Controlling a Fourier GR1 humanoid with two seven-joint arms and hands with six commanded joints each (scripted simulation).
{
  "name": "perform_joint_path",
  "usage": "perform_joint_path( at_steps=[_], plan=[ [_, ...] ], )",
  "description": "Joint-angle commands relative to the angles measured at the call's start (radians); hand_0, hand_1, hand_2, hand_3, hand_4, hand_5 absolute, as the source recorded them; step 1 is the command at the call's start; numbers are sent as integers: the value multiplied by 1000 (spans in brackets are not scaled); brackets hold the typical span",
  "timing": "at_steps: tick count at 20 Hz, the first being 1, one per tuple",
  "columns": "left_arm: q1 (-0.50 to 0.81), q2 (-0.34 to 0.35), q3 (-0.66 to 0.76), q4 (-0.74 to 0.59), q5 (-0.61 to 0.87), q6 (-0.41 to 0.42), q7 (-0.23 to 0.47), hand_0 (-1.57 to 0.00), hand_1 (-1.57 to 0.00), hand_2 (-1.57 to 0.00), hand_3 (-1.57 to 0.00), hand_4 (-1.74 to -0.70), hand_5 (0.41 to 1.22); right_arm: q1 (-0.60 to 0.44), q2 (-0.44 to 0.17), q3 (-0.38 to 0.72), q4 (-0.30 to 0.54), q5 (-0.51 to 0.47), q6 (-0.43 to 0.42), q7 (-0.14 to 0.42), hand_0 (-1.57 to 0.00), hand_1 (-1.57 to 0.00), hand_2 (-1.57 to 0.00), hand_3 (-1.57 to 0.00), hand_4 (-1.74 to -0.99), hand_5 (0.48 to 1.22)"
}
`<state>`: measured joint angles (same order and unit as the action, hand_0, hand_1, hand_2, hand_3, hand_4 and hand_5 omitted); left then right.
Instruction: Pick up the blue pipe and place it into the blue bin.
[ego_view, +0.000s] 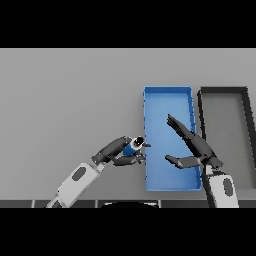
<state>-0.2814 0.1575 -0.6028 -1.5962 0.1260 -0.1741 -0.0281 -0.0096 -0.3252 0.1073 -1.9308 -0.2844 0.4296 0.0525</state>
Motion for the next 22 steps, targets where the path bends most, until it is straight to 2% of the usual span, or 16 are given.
perform_joint_path(
  at_steps=[1,2,6,9,12,15,21,22],
  plan=[
    [1,-3,0,0,2,-1,1,-1571,-1571,-1571,-1439,-1731,1221,-23,-14,17,-16,-13,13,38,1,1,1,1,-1286,520],
    [-1,-4,1,-2,-7,7,5,-1571,-1571,-1571,-1439,-1731,1221,-41,-28,30,-43,-39,33,47,1,1,1,1,-1297,523],
    [-7,-8,0,8,-25,10,11,-1571,-1571,-1571,-1436,-1732,1221,-165,-45,86,-65,-89,55,155,1,1,1,1,-1295,522],
    [-2,-4,4,7,-23,6,10,-1571,-1571,-1571,-1437,-1732,1221,-246,-48,131,-59,-96,98,182,1,1,1,1,-1303,532],
    [-5,-14,4,9,-14,-7,8,-1571,-1571,-1571,-1441,-1731,1221,-321,-23,173,-39,-98,117,214,1,1,1,1,-1282,530],
    [-4,-13,10,28,-8,-33,-32,-1571,-1571,-1571,-1484,-1731,1221,-381,17,212,10,-90,137,238,1,1,1,1,-1251,535],
    [-14,-5,29,20,24,-62,-3,-1571,-1571,-1571,-1509,-1731,1221,-494,100,244,111,-74,127,300,1,1,-9,1,-1223,512],
    [-10,-6,26,29,20,-67,-6,-1571,-1571,-1571,-1501,-1727,1221,-498,103,248,124,-73,141,293,1,-1,-23,1,-1225,511]
  ],
)
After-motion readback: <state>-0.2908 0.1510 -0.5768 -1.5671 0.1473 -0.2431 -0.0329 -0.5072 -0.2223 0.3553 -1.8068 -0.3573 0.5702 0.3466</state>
